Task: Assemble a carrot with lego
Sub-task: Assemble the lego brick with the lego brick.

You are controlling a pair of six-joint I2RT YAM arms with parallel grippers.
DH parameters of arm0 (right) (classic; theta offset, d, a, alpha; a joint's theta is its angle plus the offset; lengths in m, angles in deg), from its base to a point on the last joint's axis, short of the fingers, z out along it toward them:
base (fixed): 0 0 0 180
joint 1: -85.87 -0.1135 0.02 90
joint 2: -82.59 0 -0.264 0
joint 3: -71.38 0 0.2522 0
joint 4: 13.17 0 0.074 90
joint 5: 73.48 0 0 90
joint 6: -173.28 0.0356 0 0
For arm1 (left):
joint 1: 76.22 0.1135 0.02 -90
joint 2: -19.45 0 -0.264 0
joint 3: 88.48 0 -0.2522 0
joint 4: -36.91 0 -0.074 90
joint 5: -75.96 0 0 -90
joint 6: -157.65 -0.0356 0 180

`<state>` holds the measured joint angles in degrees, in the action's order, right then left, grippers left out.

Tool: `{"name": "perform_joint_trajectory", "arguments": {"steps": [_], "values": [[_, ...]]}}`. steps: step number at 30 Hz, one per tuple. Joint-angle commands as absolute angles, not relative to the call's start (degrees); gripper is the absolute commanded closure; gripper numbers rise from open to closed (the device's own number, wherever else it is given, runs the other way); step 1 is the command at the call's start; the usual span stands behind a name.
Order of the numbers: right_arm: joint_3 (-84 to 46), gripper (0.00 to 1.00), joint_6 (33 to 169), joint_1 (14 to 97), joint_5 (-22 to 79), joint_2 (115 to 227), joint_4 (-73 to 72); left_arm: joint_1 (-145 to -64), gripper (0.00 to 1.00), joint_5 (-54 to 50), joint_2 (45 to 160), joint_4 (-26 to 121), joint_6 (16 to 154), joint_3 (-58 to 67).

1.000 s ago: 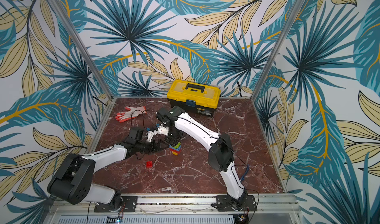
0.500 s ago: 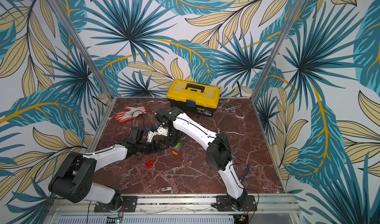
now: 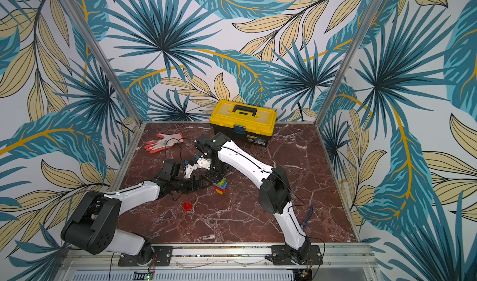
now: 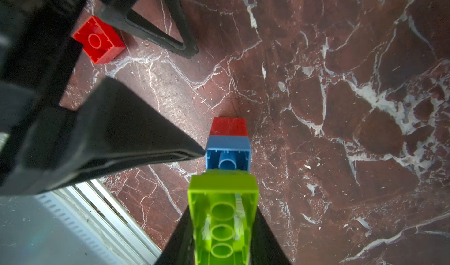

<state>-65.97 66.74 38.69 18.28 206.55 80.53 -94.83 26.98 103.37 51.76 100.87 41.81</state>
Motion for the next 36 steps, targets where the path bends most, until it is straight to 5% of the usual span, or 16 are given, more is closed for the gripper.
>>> {"name": "perform_joint_trajectory", "arguments": {"steps": [1, 36], "values": [[-66.91, 0.69, 66.75, 38.88, 17.99, 204.69, 81.18, -94.93, 0.01, 27.39, 103.9, 51.03, 99.91, 39.88], [-61.74, 0.68, 66.73, 39.45, 19.33, 206.22, 80.48, -94.94, 0.01, 27.51, 104.31, 51.05, 100.0, 39.72]]}}
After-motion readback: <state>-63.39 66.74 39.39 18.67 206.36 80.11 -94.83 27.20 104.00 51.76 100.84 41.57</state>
